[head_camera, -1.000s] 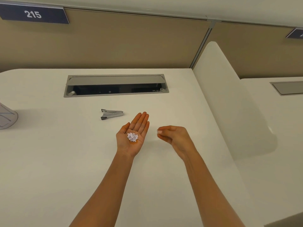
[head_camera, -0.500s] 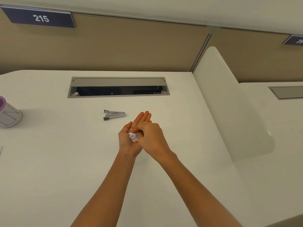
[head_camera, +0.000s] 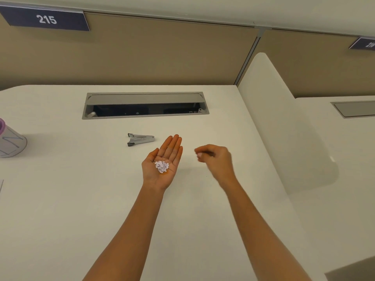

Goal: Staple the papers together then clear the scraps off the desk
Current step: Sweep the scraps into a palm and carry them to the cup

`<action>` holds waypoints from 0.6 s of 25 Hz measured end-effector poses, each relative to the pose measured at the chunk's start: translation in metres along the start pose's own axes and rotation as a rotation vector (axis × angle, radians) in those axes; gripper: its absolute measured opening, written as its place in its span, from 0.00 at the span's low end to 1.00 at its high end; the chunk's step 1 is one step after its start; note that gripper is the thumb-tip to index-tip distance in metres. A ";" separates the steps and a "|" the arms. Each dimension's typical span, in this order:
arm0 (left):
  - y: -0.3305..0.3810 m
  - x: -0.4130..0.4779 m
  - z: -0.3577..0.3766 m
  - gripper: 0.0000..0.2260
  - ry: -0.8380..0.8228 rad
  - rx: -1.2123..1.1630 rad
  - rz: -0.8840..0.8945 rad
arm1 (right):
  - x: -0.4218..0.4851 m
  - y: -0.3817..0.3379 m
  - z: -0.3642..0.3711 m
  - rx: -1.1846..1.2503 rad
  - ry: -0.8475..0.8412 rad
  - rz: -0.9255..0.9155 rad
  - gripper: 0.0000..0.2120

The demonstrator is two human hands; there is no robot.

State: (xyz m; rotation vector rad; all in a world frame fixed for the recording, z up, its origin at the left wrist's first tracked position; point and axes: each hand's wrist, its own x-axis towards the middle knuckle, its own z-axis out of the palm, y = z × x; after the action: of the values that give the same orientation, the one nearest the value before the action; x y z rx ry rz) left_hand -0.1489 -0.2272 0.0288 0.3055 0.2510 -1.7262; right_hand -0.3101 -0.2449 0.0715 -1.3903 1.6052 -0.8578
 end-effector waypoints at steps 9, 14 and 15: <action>-0.002 0.003 -0.003 0.24 0.017 0.017 -0.011 | -0.004 0.094 -0.003 -0.688 0.028 -0.104 0.20; -0.002 0.002 -0.004 0.24 0.020 0.020 -0.009 | -0.029 0.101 0.014 -0.764 -0.103 -0.203 0.23; -0.002 0.002 -0.004 0.24 0.019 0.021 -0.009 | -0.035 0.105 0.014 -0.802 -0.137 -0.244 0.24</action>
State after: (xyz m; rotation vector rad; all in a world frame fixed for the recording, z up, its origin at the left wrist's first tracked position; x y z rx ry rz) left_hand -0.1511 -0.2267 0.0240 0.3363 0.2485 -1.7362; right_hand -0.3409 -0.1939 -0.0230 -2.1750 1.7731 -0.2128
